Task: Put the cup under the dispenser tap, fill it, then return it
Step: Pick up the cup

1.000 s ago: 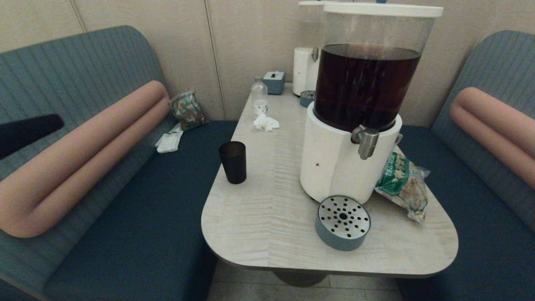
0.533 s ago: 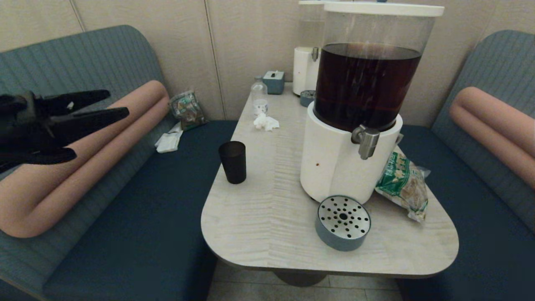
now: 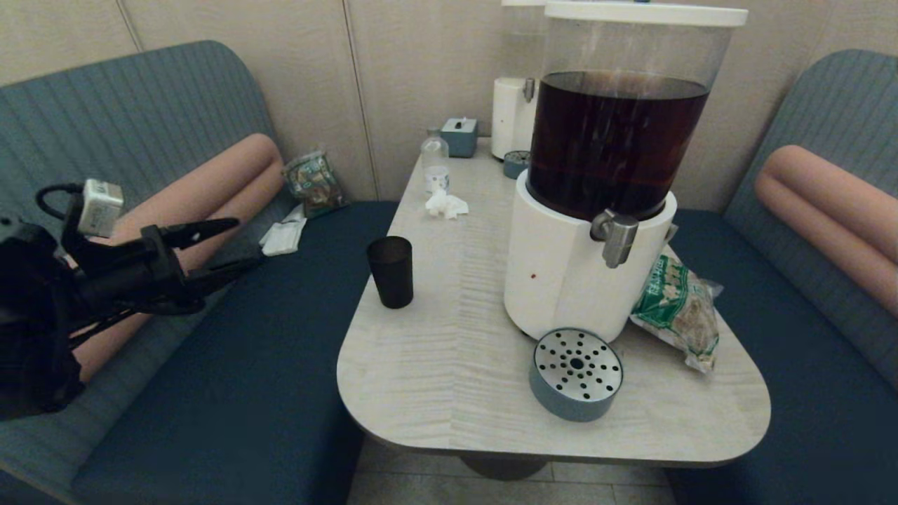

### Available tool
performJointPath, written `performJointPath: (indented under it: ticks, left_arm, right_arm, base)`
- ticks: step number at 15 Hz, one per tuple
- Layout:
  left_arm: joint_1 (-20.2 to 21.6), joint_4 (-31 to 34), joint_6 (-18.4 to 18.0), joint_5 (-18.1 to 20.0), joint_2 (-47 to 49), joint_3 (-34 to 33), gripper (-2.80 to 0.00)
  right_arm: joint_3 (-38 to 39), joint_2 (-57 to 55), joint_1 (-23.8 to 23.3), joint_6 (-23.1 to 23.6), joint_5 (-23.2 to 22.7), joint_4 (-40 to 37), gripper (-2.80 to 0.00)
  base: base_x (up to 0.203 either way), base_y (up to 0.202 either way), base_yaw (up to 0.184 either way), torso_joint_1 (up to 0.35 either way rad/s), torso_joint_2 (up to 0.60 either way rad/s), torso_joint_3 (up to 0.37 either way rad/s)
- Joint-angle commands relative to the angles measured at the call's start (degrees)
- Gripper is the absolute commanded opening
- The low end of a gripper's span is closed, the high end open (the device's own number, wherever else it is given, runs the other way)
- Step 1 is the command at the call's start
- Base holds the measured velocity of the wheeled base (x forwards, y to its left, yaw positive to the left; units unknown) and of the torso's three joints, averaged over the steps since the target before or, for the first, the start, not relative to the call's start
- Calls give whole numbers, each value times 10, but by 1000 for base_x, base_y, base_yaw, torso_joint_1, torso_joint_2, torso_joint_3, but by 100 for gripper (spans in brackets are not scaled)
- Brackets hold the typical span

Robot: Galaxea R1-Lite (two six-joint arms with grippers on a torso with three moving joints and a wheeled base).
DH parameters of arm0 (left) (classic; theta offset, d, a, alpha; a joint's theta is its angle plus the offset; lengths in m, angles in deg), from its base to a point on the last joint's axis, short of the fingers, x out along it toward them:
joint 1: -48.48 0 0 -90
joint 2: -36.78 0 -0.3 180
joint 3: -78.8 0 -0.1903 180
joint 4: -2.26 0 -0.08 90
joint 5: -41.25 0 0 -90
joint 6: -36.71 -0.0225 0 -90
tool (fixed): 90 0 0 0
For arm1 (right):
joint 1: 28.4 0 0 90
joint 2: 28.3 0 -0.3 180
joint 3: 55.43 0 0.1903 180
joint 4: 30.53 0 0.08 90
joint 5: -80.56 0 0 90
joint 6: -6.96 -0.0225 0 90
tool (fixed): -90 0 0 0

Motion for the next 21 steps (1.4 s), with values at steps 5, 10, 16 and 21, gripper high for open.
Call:
performJointPath:
  ticks: [5, 10, 16, 21]
  left_arm:
    - [-45, -18, 1, 20, 178, 61, 0]
    - [-94, -18, 9, 17, 247, 151, 0]
    - [-151, -18, 24, -4, 301, 222, 0]
    - [-183, -18, 44, -29, 336, 288, 0]
  right_arm:
    - [1, 0, 0, 1, 0, 0, -280]
    - [1, 0, 0, 1, 0, 0, -280]
    - [1, 0, 0, 1, 0, 0, -280]
    - [1, 0, 0, 1, 0, 0, -280]
  base:
    - [0, 0, 0, 0, 0, 0]
    - [0, 0, 0, 0, 0, 0]
    - [0, 0, 0, 0, 0, 0]
    - [0, 0, 0, 0, 0, 0]
